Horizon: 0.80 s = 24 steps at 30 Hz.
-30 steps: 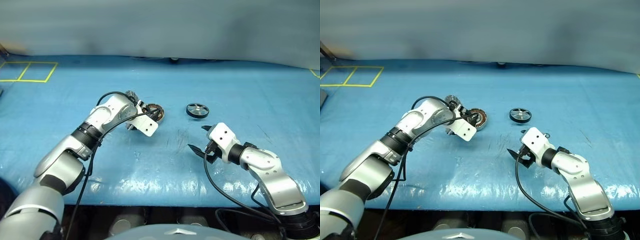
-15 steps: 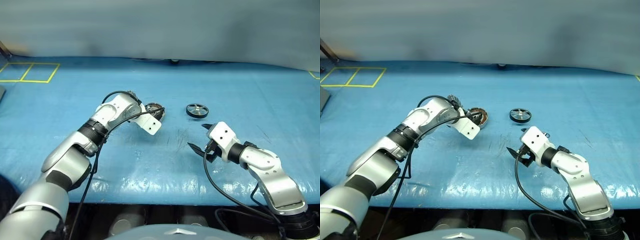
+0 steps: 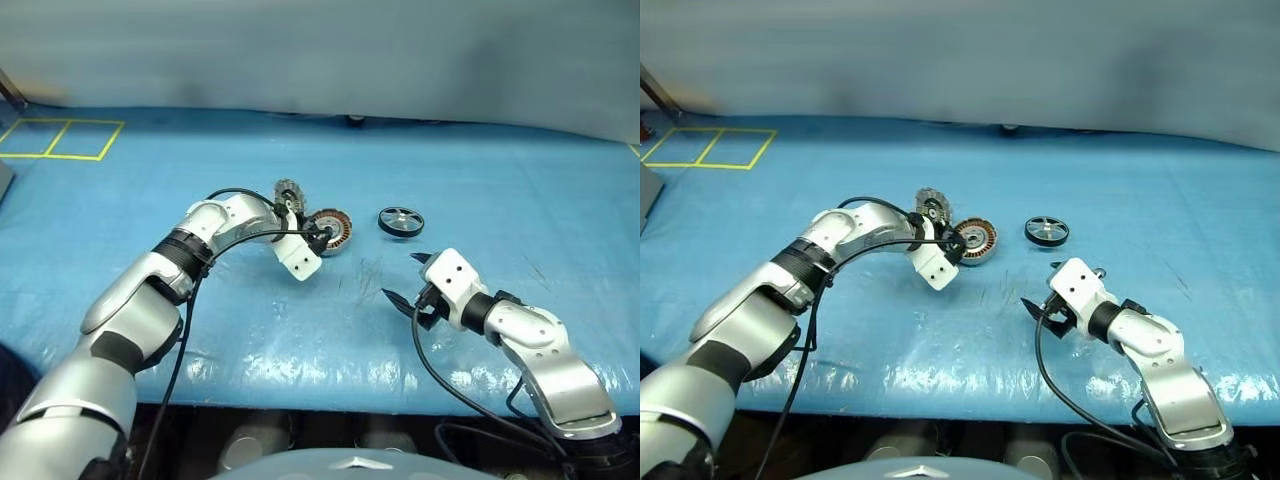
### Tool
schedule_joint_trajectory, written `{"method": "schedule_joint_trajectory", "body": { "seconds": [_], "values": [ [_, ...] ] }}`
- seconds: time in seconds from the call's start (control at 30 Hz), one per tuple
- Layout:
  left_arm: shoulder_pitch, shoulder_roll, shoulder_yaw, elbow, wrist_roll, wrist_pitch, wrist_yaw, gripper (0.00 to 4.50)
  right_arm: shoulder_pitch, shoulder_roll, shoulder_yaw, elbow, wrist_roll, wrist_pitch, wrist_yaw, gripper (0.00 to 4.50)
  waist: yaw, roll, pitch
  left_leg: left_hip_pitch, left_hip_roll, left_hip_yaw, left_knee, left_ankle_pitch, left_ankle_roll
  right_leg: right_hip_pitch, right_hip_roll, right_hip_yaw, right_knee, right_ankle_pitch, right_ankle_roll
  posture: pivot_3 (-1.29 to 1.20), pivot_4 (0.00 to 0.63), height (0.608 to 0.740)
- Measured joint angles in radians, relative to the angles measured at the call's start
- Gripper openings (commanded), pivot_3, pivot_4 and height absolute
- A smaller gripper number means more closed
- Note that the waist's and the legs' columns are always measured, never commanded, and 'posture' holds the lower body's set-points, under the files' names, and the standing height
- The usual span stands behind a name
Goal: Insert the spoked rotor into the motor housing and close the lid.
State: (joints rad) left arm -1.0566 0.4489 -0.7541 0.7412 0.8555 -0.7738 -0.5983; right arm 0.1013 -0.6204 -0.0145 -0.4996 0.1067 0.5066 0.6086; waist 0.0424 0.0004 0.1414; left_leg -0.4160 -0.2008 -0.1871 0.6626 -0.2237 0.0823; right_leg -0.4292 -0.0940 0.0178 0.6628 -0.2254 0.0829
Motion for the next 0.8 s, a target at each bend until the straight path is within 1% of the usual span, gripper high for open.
{"method": "schedule_joint_trajectory", "body": {
  "seconds": [0.07,0.13,0.17,0.3,0.43,0.57,0.8],
  "values": [
    [-0.052,-0.004,-0.032,0.035,0.011,-0.12,0.037,1.66,0.03,0.0,-0.009,-0.009,0.0,0.0,-0.005,4.5,-0.001,-0.001,0.0,-0.001,0.0,0.0,0.0,0.0,0.0,0.0,0.0,0.0,-0.001,0.0,0.0,0.0,0.15,0.74],
    [-0.124,-0.003,-0.065,0.069,0.054,-0.256,0.106,1.66,0.071,0.002,-0.013,-0.02,-0.001,0.0,-0.016,4.5,-0.002,-0.001,0.001,-0.001,0.0,0.0,-0.001,0.0,0.0,0.0,0.0,0.0,-0.001,0.0,0.0,0.0,0.15,0.74],
    [-0.138,-0.002,-0.07,0.072,0.06,-0.274,0.117,1.66,0.076,0.002,-0.014,-0.02,-0.002,0.0,-0.019,4.5,-0.003,-0.001,0.001,0.0,0.0,0.0,-0.001,0.0,0.0,0.0,0.0,0.0,-0.001,0.0,0.0,0.0,0.15,0.74],
    [-0.225,-0.002,-0.126,0.086,0.16,-0.434,0.229,1.66,0.128,0.017,-0.036,-0.025,-0.004,-0.003,-0.044,4.5,-0.006,-0.002,0.001,0.001,0.0,0.001,0.0,0.0,0.0,0.001,0.0,0.001,0.0,0.0,0.001,0.0,0.15,0.74],
    [-0.256,-0.002,-0.188,0.086,0.259,-0.552,0.318,1.66,0.178,0.037,-0.056,-0.049,-0.004,-0.01,-0.072,4.5,-0.008,-0.002,0.001,0.001,0.0,0.001,0.0,0.0,0.0,0.0,0.0,0.001,0.0,0.0,0.001,0.0,0.15,0.74],
    [-0.275,0.003,-0.229,0.082,0.344,-0.617,0.404,1.66,0.191,0.045,-0.07,-0.065,-0.006,-0.02,-0.092,4.5,-0.01,-0.003,0.002,0.001,0.0,0.001,0.001,0.0,0.0,0.001,0.0,0.001,0.001,0.0,0.001,0.0,0.15,0.74],
    [-0.3,0.023,-0.281,0.081,0.482,-0.634,0.593,1.66,0.195,0.074,-0.069,-0.075,-0.01,-0.025,-0.111,4.5,-0.011,-0.003,0.002,0.001,0.0,0.001,0.001,0.0,0.001,0.001,0.001,0.0,0.002,0.0,0.001,0.0,0.15,0.74]
  ]
}}
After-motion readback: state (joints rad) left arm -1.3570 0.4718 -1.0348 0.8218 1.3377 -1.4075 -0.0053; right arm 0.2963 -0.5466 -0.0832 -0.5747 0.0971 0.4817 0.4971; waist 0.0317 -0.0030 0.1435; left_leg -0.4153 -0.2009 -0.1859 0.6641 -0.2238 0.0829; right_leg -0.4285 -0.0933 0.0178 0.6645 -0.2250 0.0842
